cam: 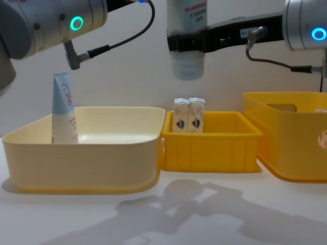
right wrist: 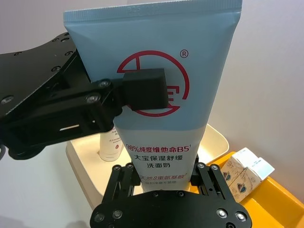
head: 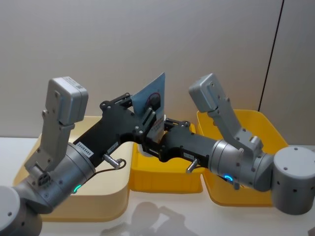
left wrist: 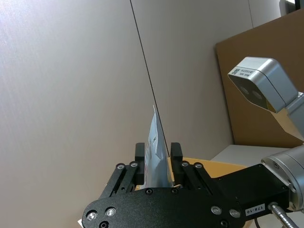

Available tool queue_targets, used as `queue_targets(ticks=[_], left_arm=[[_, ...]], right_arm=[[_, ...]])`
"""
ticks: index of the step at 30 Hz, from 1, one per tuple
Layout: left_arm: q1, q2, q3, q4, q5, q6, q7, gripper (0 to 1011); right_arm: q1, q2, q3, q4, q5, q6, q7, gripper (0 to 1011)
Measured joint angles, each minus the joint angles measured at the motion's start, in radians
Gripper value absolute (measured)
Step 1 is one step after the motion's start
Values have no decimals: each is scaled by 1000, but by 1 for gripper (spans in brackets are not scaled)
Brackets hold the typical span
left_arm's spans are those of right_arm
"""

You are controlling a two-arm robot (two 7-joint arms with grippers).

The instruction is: Bimanual collaborative sorting of washing and personal care products

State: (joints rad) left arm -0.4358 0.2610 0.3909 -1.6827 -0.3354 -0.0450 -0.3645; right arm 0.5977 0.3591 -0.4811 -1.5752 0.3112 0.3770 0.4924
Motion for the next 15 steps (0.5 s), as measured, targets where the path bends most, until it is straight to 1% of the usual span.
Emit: queue_targets(ticks=[1, 3, 5, 6, 9, 10, 12, 13, 14, 15], left_arm=[[0, 0, 0, 0, 0, 0, 0, 308], [0, 0, 0, 0, 0, 0, 0, 389], [0, 0, 0, 0, 0, 0, 0, 422], [0, 0, 0, 0, 0, 0, 0, 469], [0, 1, 0, 0, 0, 0, 0, 563], [0, 1, 0, 0, 0, 0, 0, 563], [0, 1, 0, 0, 0, 0, 0, 667], [0, 1, 0, 0, 0, 0, 0, 690], [0, 1, 0, 0, 0, 0, 0, 750], [0, 1, 0, 0, 0, 0, 0, 763]], right_arm=[[0, 0, 0, 0, 0, 0, 0, 540], [0, 0, 0, 0, 0, 0, 0, 540], [0, 0, 0, 0, 0, 0, 0, 540], [0, 0, 0, 0, 0, 0, 0, 540], [0, 0, 0, 0, 0, 0, 0, 540], [0, 0, 0, 0, 0, 0, 0, 540], [1, 0, 0, 0, 0, 0, 0, 540], [1, 2, 0, 1, 0, -1, 0, 540], [2, 3, 0, 1, 0, -1, 0, 540], [3, 4, 1, 2, 0, -1, -1, 540]])
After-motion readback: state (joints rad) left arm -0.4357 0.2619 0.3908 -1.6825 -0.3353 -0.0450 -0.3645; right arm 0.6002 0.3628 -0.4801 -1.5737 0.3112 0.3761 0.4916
